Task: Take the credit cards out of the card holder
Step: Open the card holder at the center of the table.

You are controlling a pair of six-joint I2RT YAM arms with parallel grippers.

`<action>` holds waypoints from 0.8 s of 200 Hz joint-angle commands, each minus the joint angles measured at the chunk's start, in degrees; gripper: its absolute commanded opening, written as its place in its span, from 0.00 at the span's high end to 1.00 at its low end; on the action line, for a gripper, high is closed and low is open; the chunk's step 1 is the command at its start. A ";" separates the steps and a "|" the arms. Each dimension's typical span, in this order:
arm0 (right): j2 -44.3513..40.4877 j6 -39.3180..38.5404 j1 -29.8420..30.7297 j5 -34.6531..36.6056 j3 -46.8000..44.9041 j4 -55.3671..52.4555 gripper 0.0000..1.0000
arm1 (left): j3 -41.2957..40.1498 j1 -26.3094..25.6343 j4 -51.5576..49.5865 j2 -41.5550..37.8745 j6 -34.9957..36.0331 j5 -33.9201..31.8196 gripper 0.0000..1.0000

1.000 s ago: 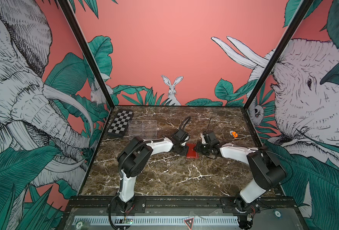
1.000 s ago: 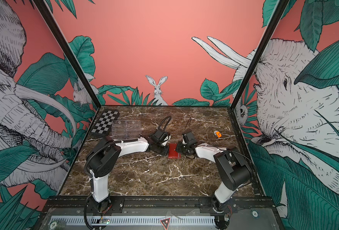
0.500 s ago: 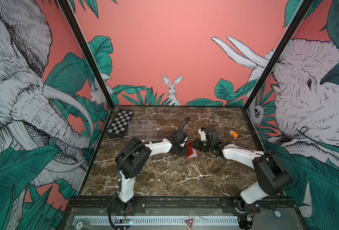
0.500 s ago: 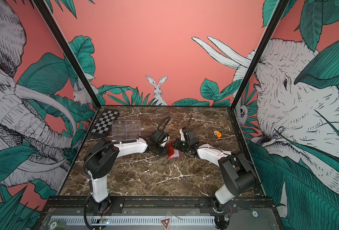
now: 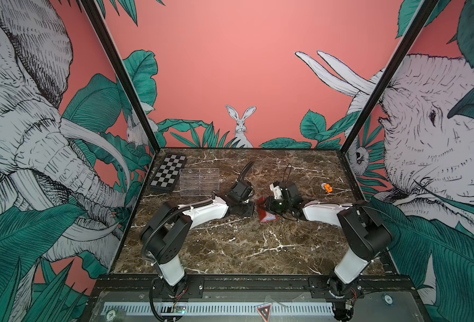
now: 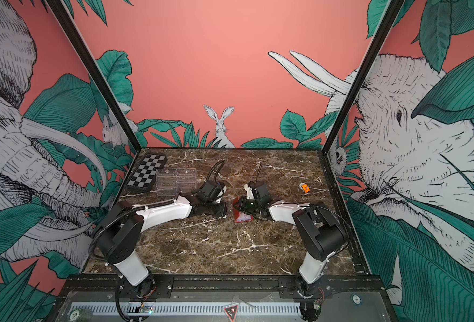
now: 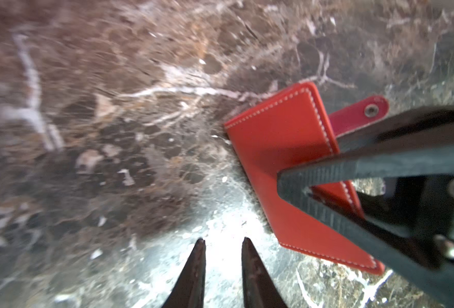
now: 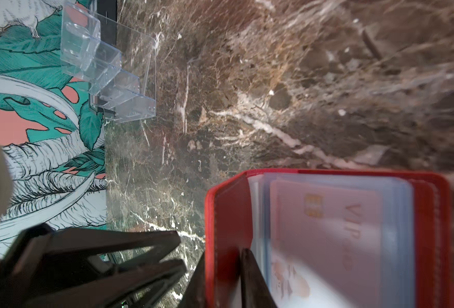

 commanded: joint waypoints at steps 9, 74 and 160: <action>0.77 -0.90 1.47 -1.33 2.64 1.78 0.80 | -2.29 1.69 0.22 -6.82 -3.76 -3.40 0.61; 4.93 -5.94 5.28 0.53 8.41 -6.20 0.75 | -0.49 7.13 -1.05 -11.43 -7.57 0.63 0.47; 11.04 -10.18 8.70 2.30 14.18 -11.79 0.71 | 0.75 9.19 4.44 -7.78 -12.10 9.69 0.54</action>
